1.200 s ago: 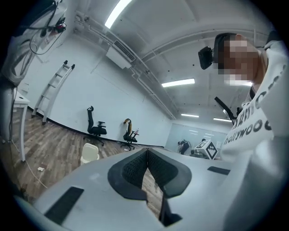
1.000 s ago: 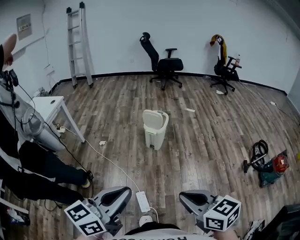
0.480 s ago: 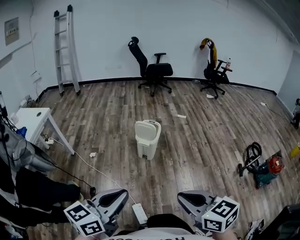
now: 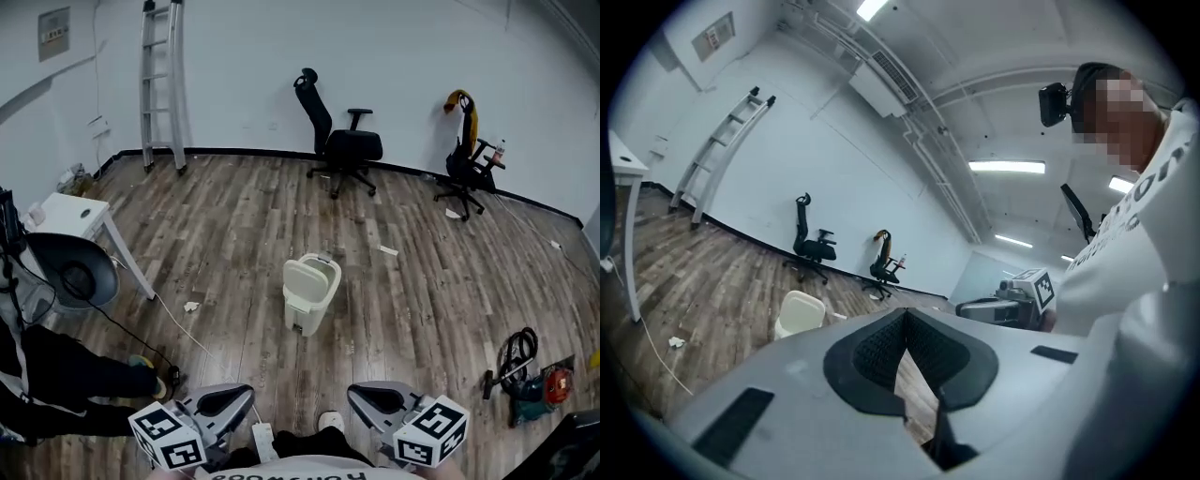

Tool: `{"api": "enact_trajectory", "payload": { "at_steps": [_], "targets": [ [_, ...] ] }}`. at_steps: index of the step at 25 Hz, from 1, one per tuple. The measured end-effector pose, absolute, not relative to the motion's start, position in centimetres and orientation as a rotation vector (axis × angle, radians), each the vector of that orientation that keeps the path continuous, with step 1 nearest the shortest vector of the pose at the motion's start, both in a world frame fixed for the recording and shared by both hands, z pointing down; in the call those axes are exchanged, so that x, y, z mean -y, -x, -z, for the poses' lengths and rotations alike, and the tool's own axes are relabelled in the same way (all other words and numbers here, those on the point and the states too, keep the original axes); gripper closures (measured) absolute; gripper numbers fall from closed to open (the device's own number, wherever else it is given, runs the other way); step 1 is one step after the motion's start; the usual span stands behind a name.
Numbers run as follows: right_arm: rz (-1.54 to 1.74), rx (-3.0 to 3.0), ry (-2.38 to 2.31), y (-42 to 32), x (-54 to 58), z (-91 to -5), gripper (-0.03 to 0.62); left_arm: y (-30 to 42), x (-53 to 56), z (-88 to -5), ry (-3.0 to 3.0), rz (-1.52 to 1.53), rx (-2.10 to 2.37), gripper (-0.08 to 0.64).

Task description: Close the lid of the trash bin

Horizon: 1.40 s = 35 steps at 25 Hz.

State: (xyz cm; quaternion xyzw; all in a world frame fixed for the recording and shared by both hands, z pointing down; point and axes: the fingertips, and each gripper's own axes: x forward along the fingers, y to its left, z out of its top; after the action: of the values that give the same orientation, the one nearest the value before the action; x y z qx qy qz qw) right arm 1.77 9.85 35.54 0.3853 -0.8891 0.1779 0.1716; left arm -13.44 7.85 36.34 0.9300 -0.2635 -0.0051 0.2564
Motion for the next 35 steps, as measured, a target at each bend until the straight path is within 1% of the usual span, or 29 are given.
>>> {"api": "enact_trajectory", "payload": {
  "at_steps": [5, 9, 15, 23, 28, 35],
  "targets": [
    [-0.541, 2.527, -1.057, -7.9, -2.9, -35.1, 0.581, 9.3, -1.6, -36.7, -2.505, -0.036, 0.831, 0.552],
    [-0.562, 2.508, -1.015, -12.9, 1.9, -35.9, 0.581, 5.6, 3.8, -36.4, -2.486, -0.018, 0.945, 0.552],
    [-0.586, 2.524, -0.962, -18.3, 7.3, -37.2, 0.581, 1.1, 9.3, -37.1, -2.507, -0.049, 1.069, 0.552],
    [-0.648, 2.531, -1.005, -22.2, 11.1, -37.4, 0.581, -2.0, 13.9, -39.2, -2.445, -0.125, 1.043, 0.552],
    [-0.749, 2.512, -1.076, -24.7, 13.8, -38.9, 0.581, -4.3, 17.7, -39.2, -2.498, -0.212, 1.004, 0.552],
    [-0.869, 2.465, -1.088, -24.1, 20.0, -40.7, 0.581, -5.6, 23.9, -43.7, -2.463, -0.400, 0.898, 0.552]
  ]
}}
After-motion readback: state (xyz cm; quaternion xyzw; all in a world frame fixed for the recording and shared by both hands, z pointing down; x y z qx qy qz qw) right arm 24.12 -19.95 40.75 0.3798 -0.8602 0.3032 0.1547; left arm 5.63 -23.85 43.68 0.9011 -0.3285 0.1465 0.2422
